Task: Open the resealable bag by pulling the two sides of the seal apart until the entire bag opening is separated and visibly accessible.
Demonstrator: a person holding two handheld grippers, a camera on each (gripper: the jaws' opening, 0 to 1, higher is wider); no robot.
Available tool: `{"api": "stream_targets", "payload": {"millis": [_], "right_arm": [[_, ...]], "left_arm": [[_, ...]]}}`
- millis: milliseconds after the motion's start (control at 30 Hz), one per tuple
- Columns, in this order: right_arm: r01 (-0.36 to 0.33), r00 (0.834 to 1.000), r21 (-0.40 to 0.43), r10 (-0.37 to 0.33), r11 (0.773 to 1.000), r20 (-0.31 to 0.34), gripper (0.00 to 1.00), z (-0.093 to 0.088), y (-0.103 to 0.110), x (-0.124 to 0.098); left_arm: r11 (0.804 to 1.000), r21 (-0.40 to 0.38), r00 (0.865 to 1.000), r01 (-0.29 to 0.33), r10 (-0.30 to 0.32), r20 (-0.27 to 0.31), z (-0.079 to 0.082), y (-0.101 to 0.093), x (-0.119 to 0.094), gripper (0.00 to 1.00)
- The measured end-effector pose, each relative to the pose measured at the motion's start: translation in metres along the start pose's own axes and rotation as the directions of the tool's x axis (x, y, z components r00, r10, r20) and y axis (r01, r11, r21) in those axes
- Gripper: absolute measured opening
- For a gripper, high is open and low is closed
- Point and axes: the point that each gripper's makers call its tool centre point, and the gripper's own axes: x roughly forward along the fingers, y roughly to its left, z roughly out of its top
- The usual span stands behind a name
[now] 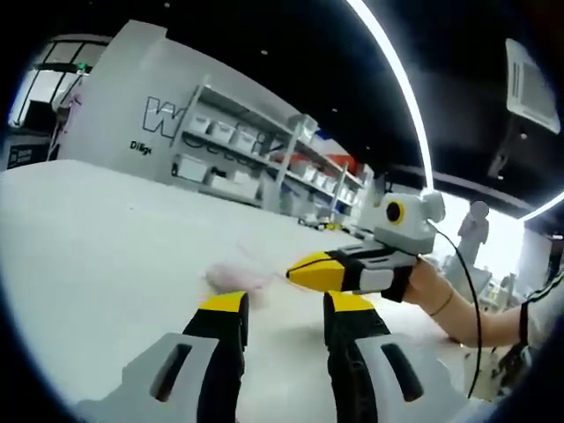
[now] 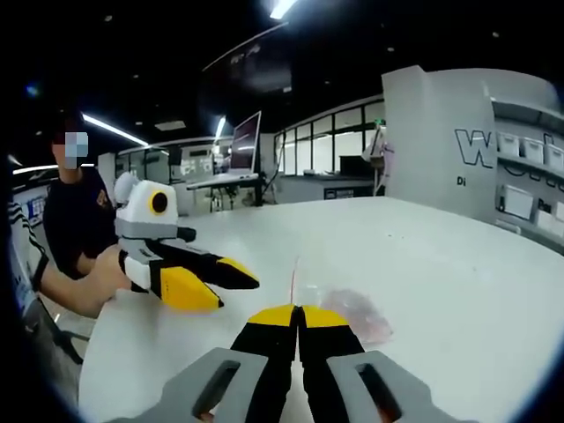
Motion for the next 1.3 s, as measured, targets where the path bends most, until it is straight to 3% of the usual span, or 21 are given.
{"api": "stream_targets", "payload": {"millis": [200, 800, 1300], "right_arm": [[-0.004, 1.0, 0.001, 0.004, 1.0, 0.0, 0.0, 0.0, 0.001, 0.0], [-0.008, 1.0, -0.001, 0.008, 1.0, 0.008, 0.0, 0.003, 0.003, -0.001], [-0.024, 1.0, 0.001, 0.024, 1.0, 0.01, 0.0, 0.004, 0.008, -0.003]], "left_arm": [[0.998, -0.055, 1.0, 0.014, -0.014, -0.003, -0.001, 0.001, 0.002, 0.33], [1.0, -0.021, 0.999, 0.003, -0.004, -0.048, -0.007, 0.003, 0.013, 0.27], [0.998, -0.058, 0.999, -0.005, 0.002, -0.048, -0.008, 0.005, 0.016, 0.25]]}}
